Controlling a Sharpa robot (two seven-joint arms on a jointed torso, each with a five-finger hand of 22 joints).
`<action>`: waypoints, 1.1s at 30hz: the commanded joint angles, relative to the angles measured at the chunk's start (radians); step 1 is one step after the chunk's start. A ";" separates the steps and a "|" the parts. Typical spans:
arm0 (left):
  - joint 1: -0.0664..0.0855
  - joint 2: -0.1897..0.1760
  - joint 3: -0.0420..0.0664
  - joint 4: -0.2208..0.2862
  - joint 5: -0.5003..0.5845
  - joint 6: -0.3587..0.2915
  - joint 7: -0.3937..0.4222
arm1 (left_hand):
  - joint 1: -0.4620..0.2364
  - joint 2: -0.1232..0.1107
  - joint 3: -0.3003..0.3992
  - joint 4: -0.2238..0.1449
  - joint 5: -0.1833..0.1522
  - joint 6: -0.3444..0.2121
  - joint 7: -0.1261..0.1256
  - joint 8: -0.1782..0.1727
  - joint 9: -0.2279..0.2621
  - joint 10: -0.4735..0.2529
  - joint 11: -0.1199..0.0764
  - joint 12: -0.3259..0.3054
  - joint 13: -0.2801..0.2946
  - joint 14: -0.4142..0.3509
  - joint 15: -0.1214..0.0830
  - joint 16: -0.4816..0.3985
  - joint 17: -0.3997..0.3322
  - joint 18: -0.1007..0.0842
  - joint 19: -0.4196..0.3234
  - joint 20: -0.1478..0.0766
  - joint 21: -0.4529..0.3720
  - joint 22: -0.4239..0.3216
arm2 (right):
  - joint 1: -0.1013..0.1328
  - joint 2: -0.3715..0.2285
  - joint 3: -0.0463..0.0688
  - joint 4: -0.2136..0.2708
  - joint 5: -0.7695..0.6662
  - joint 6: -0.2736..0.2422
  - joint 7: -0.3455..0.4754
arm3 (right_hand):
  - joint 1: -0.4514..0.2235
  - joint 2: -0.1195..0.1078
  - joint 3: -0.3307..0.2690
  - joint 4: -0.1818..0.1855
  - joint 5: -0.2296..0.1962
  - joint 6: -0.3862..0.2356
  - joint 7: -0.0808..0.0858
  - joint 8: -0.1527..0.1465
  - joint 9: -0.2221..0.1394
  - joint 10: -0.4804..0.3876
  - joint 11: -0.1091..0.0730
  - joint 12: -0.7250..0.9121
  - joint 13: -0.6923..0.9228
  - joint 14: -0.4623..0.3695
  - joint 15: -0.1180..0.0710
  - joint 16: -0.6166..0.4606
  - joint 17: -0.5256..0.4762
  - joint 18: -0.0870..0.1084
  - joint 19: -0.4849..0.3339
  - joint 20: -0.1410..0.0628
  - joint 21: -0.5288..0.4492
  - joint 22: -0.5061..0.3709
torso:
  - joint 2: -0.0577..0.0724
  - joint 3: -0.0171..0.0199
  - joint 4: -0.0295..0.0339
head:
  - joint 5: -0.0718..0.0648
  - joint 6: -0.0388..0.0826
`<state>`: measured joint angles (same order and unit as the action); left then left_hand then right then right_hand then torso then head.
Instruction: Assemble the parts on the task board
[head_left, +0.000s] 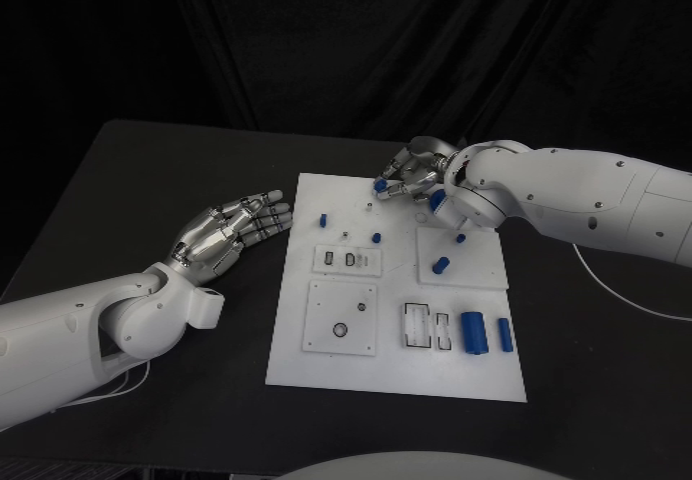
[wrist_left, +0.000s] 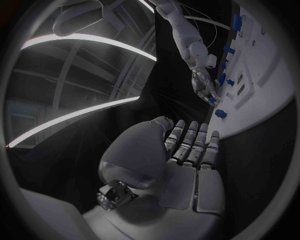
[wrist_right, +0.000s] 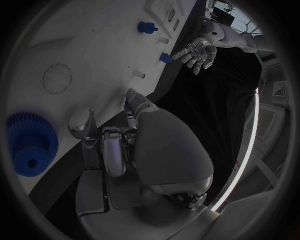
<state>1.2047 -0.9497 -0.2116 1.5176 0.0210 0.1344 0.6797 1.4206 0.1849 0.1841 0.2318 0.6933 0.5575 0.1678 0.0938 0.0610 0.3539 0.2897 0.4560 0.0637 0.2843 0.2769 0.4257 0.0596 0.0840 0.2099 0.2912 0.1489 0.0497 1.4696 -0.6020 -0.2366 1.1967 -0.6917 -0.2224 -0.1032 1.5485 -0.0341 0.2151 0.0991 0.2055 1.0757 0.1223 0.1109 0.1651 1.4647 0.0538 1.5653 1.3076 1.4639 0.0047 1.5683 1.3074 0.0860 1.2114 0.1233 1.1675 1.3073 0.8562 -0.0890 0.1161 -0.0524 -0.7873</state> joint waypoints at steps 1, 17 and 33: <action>-0.002 0.001 0.000 0.000 -0.003 0.018 0.093 | -0.008 0.000 0.004 0.001 -0.002 0.004 0.027 0.005 0.001 0.005 0.002 0.001 0.001 0.001 0.006 0.003 0.001 -0.006 -0.007 0.000 -0.006 -0.001 | -0.005 -0.001 -0.003 0.000 -0.016 0.017 -0.042 | -0.001 0.005 -0.001 -0.004 0.003 -0.004 0.002 0.000 0.033 0.055 0.006 -0.003 0.233 0.099 0.008 0.000 0.255 0.021 -0.007 -0.001 -0.005 0.122 | 0.000 -0.0006 0.0006 | -0.001 -0.002; -0.002 0.002 0.000 -0.001 -0.003 0.020 0.091 | -0.008 0.000 0.004 0.001 -0.002 0.004 0.027 0.005 0.001 0.005 0.002 0.001 0.001 0.001 0.006 0.003 0.001 -0.006 -0.007 0.000 -0.006 -0.001 | -0.005 0.002 -0.003 0.009 -0.016 0.013 -0.007 | -0.009 0.006 -0.005 0.001 -0.005 0.000 0.001 0.001 0.032 0.060 0.006 -0.002 0.235 0.100 0.009 0.000 0.256 0.020 -0.007 0.000 -0.004 0.122 | 0.000 -0.0001 0.0000 | -0.001 -0.004; -0.003 0.002 0.000 -0.002 -0.003 0.023 0.087 | -0.010 -0.001 0.008 0.001 -0.003 0.003 0.027 0.005 0.001 0.004 0.001 0.002 0.001 0.002 0.006 0.005 0.002 -0.006 -0.008 0.000 -0.007 -0.002 | -0.005 0.004 -0.003 0.017 -0.018 -0.004 0.024 | -0.012 0.002 -0.010 0.002 -0.008 -0.002 0.000 0.000 0.031 0.057 0.006 -0.003 0.233 0.098 0.009 0.000 0.255 0.022 -0.011 0.001 -0.009 0.120 | 0.000 -0.0009 0.0002 | -0.001 -0.005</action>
<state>1.2040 -0.9492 -0.2116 1.5144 0.0210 0.1386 0.6797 1.4207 0.1849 0.1868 0.2345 0.6934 0.5575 0.1678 0.0938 0.0610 0.3539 0.2897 0.4560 0.0637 0.2843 0.2769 0.4256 0.0596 0.0839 0.2099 0.2912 0.1452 0.0487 1.4695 -0.6001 -0.2385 1.2063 -0.7014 -0.2276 -0.0886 1.5436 -0.0304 0.2110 0.1005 0.2004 1.0670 0.1238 0.1056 0.1657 1.4647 0.0537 1.5653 1.3074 1.4668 0.0076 1.5683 1.3074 0.1023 1.2077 0.1269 1.1616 1.3079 0.8560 -0.0895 0.1166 -0.0537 -0.7914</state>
